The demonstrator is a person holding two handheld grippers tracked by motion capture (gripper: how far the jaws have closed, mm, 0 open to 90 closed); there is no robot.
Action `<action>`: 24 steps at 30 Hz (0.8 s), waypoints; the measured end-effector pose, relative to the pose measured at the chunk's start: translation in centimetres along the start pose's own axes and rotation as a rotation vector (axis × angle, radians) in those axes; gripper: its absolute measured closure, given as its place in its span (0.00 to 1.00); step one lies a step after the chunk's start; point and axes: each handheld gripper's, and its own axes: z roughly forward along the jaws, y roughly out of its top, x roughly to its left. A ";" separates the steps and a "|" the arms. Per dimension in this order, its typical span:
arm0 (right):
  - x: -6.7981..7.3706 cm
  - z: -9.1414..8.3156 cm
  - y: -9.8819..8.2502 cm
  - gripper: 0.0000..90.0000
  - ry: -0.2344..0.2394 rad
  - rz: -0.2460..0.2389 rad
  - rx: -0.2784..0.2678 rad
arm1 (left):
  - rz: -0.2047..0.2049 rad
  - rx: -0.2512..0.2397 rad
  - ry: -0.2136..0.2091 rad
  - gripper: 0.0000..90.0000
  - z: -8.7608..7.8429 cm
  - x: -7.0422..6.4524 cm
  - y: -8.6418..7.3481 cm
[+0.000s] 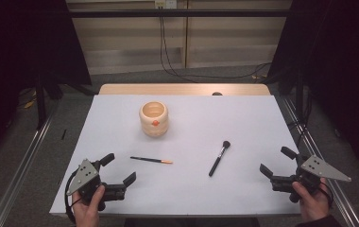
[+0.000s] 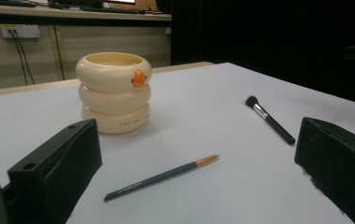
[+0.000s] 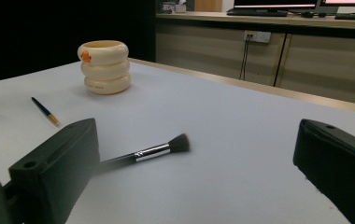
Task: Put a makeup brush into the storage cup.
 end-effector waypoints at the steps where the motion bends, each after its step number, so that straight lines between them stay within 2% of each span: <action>1: 0.0 0.0 0.0 0.00 0.004 -0.003 -0.004 | 0.002 0.006 0.005 0.01 0.0 0.0 0.0; 4: 0.0 0.0 -0.1 0.00 0.012 0.008 0.001 | -0.010 -0.001 0.008 0.01 0.0 0.1 0.0; 12: -0.1 0.1 -0.1 0.00 0.015 0.020 0.005 | 0.007 0.009 0.005 0.01 0.1 0.1 0.1; 16: -0.2 0.1 -0.2 0.00 0.018 0.023 0.009 | -0.001 0.008 0.010 0.01 0.1 0.1 0.1; 24: 0.3 -0.2 0.1 0.00 0.026 0.017 0.001 | 0.012 0.006 -0.019 0.01 0.1 0.0 0.1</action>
